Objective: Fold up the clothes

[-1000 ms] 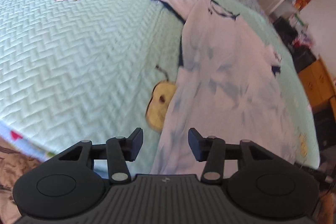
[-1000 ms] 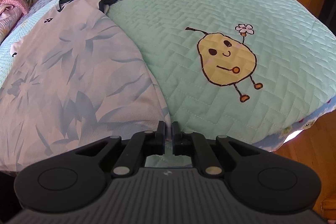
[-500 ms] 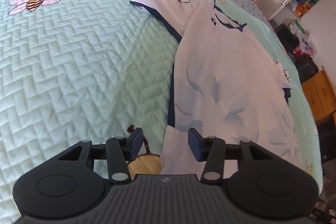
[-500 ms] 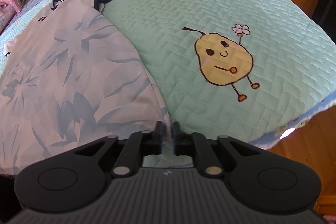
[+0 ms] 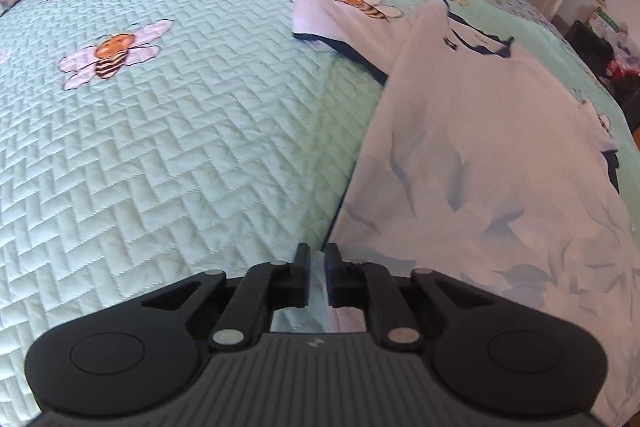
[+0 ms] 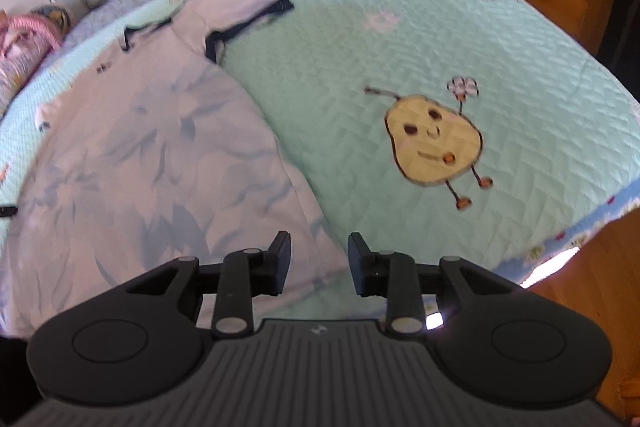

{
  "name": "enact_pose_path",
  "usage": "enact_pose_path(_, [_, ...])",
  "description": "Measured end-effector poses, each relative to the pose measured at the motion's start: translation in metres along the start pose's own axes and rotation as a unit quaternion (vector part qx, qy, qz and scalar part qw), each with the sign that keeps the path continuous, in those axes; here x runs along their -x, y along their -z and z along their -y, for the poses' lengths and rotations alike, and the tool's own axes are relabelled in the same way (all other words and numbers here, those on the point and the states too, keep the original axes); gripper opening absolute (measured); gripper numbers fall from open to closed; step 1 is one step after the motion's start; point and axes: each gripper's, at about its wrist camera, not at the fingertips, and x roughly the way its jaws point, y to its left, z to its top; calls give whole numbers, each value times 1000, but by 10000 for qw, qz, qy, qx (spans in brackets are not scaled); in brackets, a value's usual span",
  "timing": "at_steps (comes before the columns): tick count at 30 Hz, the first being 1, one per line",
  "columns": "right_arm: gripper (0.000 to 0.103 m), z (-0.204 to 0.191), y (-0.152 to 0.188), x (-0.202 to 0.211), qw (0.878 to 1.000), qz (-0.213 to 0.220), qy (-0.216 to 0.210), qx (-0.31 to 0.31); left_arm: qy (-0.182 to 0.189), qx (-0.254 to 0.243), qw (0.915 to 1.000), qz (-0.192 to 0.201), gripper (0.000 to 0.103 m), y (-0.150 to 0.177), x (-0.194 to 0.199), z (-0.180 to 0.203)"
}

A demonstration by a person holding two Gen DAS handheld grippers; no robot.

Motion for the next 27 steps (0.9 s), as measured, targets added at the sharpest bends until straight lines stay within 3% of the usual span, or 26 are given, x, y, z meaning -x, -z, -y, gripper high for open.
enact_pose_path(3, [34,-8,-9,-5,9993,181,-317,-50,-79,174,9998,21,12,-1,7,1])
enact_pose_path(5, [35,-19,-14,-14,9981,265,-562,2,-252,154,9992,279,13,2,22,11])
enact_pose_path(7, [36,-33,-15,-30,9964,166,-825,49,61,21,9988,492,23,10,37,25])
enact_pose_path(8, [36,-41,-12,-42,9949,-151,-997,28,315,-100,9981,517,25,16,42,33])
enact_pose_path(10, [38,-64,2,-57,9873,-851,-1313,276,667,-478,9964,226,32,31,43,50])
enact_pose_path(12, [44,-87,17,-48,9857,-724,-1126,1021,718,-759,9941,-300,33,50,34,58])
enact_pose_path(14, [48,-102,24,-40,9809,-757,-1067,1442,541,-983,9913,-685,33,66,23,59])
enact_pose_path(17, [48,-99,16,-29,9800,-767,-1460,1115,257,-1148,9913,-583,33,68,27,59])
enact_pose_path(21, [48,-94,-7,-24,9839,-289,-1676,544,-430,-1004,9936,-282,34,58,43,53])
enact_pose_path(23, [51,-94,-13,-34,9852,-248,-1653,367,-417,-966,9944,-65,36,55,53,52])
enact_pose_path(25, [51,-96,-15,-51,9858,-393,-1613,255,-306,-924,9952,-29,44,49,53,54])
enact_pose_path(27, [51,-104,-6,-69,9793,-909,-1779,328,-205,-865,9960,-78,54,41,49,56])
